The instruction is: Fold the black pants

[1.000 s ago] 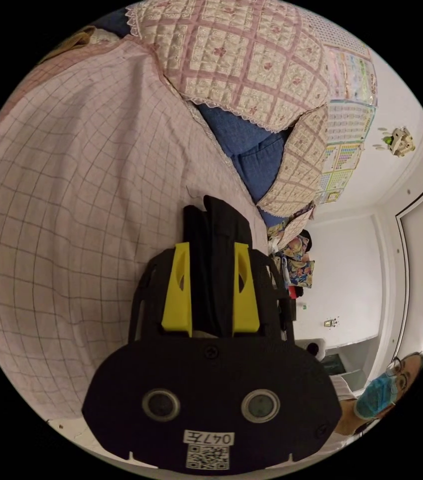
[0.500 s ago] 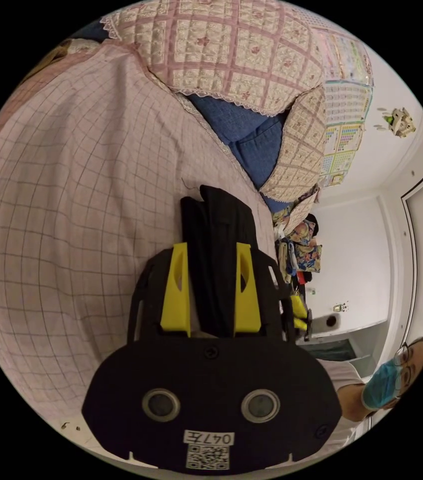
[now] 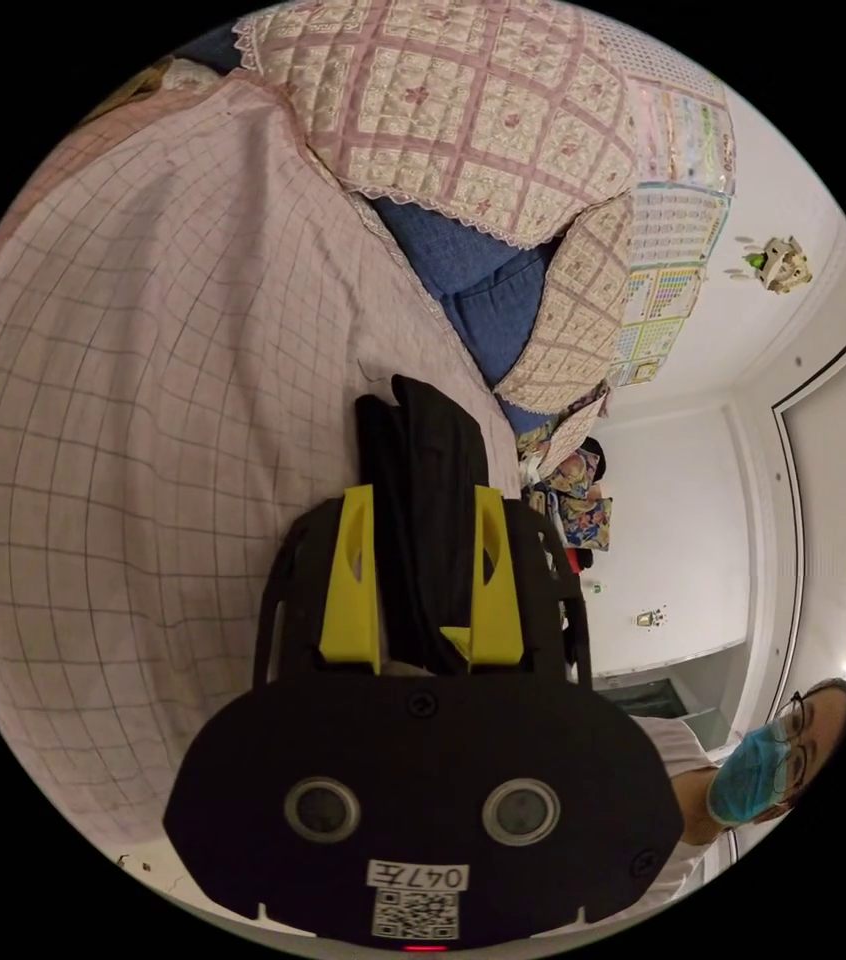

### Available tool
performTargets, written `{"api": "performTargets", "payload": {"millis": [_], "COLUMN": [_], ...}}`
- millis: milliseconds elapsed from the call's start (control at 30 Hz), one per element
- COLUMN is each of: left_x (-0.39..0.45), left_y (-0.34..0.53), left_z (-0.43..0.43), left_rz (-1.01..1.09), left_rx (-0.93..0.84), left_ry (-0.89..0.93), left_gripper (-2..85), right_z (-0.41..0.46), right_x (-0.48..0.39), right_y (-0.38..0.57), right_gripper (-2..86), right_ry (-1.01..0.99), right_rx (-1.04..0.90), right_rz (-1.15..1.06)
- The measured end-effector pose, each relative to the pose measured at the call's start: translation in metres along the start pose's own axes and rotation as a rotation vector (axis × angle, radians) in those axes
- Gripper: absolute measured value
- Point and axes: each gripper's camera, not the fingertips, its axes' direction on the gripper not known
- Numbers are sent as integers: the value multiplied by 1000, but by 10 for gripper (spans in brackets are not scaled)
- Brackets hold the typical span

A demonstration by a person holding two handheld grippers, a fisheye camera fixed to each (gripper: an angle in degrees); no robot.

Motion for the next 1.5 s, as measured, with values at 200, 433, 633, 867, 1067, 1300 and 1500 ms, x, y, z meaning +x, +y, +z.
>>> {"api": "performTargets", "payload": {"millis": [200,433,633,867,1067,1300,1500], "left_x": [-11,-27,-47,-75,-101,-121,-149], "left_y": [-4,-5,-5,-1,0,3,10], "left_z": [9,17,20,14,25,44,62], "left_rz": [0,-10,-15,-10,-17,10,-4], "left_rx": [3,9,14,52,20,-74,-142], "left_ry": [25,29,35,88,194,140,52], "left_gripper": [136,136,138,151,183,193,153], "right_z": [5,47,84,137,188,222,259], "right_x": [21,15,36,164,218,225,225], "right_y": [2,17,38,134,215,229,220], "right_gripper": [76,58,24,9,7,11,64], "right_ry": [-130,-80,-75,-529,-695,-611,-639], "right_rx": [38,-5,-14,142,273,272,182], "right_rz": [72,29,70,657,931,830,594]}}
